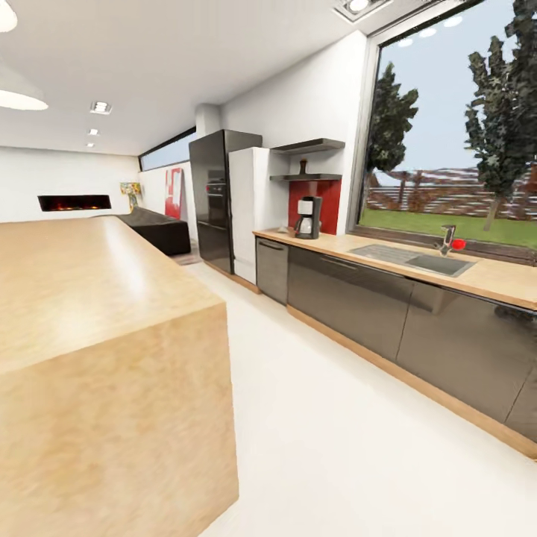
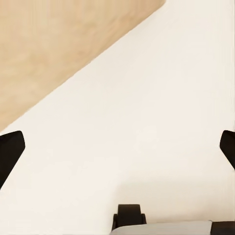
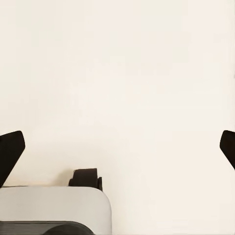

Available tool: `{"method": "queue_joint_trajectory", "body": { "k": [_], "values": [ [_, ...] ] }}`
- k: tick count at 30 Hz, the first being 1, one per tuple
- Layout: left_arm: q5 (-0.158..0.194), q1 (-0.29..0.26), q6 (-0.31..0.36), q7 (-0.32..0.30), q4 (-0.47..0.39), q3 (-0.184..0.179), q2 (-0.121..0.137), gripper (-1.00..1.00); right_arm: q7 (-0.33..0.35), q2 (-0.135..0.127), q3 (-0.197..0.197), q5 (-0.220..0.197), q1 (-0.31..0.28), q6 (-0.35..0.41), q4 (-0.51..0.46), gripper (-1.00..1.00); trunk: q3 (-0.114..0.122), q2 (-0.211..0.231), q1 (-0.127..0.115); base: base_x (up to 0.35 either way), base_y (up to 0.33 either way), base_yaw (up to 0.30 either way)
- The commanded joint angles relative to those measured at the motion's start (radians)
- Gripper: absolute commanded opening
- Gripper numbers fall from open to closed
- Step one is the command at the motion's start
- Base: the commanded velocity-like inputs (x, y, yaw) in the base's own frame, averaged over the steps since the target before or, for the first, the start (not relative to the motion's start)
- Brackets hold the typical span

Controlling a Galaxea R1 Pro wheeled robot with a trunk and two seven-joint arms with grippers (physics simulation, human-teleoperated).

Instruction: Set up a coffee station on the kitchen countertop: keep the coffee maker on the countertop, move the bottle of coffee from the kitchen shelf to the counter next to the coffee maker, place a paper coffee filter on top of the coffee maker, put the saucer next to the coffee maker with the coffee cup on the saucer, and place the electric kettle next to the coffee maker.

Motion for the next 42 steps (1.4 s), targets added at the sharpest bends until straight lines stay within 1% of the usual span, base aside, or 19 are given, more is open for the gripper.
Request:
{"method": "queue_joint_trajectory", "body": {
  "k": [1, 13, 31, 34, 42],
  "values": [
    [0.000, 0.000, -0.001, 0.000, -0.001, -0.001, 0.000, 1.00, 0.000, 0.000, 0.000, -0.002, -0.001, -0.003, -0.001, 1.00, -0.001, 0.000, 0.000, 0.000, 0.000, -0.254],
    [-0.004, 0.000, -0.001, 0.001, 0.001, 0.003, -0.020, 1.00, 0.000, 0.001, -0.004, -0.005, -0.002, -0.007, -0.001, 1.00, -0.001, 0.000, 0.000, 0.000, 0.000, -0.254],
    [-0.004, 0.000, 0.000, 0.001, 0.001, 0.002, -0.023, 1.00, 0.000, 0.001, -0.003, -0.004, -0.002, -0.009, 0.002, 1.00, -0.001, 0.000, 0.000, 0.018, -0.013, -0.252],
    [-0.004, 0.000, 0.000, 0.001, 0.001, 0.002, -0.024, 1.00, -0.001, 0.001, -0.003, -0.004, -0.002, -0.009, 0.002, 1.00, -0.001, 0.000, 0.000, 0.179, -0.142, -0.153],
    [-0.005, 0.000, 0.000, 0.001, 0.001, 0.001, -0.024, 1.00, 0.000, 0.001, -0.004, -0.004, -0.001, -0.008, 0.002, 1.00, -0.001, 0.000, 0.000, 0.235, -0.191, -0.019]
  ]
}}
